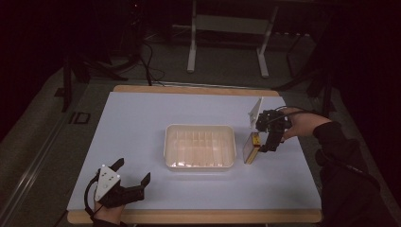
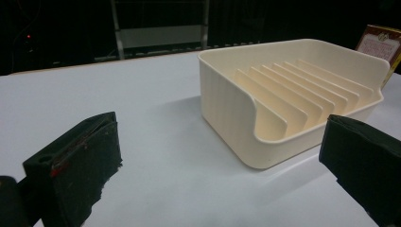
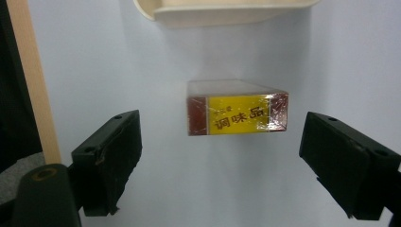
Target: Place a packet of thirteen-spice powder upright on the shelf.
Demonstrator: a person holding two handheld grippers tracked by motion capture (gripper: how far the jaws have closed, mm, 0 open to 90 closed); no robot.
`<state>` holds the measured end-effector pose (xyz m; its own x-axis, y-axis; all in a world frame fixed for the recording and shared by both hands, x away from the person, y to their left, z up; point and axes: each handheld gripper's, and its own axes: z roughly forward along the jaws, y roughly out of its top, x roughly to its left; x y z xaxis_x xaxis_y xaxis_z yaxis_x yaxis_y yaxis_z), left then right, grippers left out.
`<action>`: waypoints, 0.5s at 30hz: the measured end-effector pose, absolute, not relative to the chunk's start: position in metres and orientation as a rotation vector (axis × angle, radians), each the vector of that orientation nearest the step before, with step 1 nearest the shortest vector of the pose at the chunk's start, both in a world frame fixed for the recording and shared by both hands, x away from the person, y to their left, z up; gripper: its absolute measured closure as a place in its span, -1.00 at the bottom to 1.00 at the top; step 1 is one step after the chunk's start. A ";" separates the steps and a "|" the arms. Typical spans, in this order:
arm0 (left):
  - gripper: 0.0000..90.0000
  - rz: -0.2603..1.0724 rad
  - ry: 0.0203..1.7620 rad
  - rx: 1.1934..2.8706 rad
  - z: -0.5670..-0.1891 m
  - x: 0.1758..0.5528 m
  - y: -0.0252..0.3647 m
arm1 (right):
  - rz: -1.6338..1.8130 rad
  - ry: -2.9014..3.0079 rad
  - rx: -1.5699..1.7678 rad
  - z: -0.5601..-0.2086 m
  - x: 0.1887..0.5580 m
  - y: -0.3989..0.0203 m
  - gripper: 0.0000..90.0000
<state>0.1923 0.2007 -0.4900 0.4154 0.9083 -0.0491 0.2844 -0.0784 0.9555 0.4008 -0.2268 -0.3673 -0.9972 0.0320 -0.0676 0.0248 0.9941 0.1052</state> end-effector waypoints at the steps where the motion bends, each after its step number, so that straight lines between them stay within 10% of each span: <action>1: -1.00 0.734 1.074 1.608 -0.490 0.192 0.201 | 0.158 3.073 0.046 -0.369 0.402 -0.227 -0.70; 15: -1.00 0.730 1.077 1.614 -0.491 0.193 0.201 | 0.093 3.117 0.066 -0.393 0.420 -0.224 -0.55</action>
<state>0.1931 0.2010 -0.4907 0.4165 0.9078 -0.0492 0.2911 -0.0818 0.9532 0.4201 -0.2237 -0.3931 -0.9988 0.0431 -0.0213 0.0417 0.9973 0.0604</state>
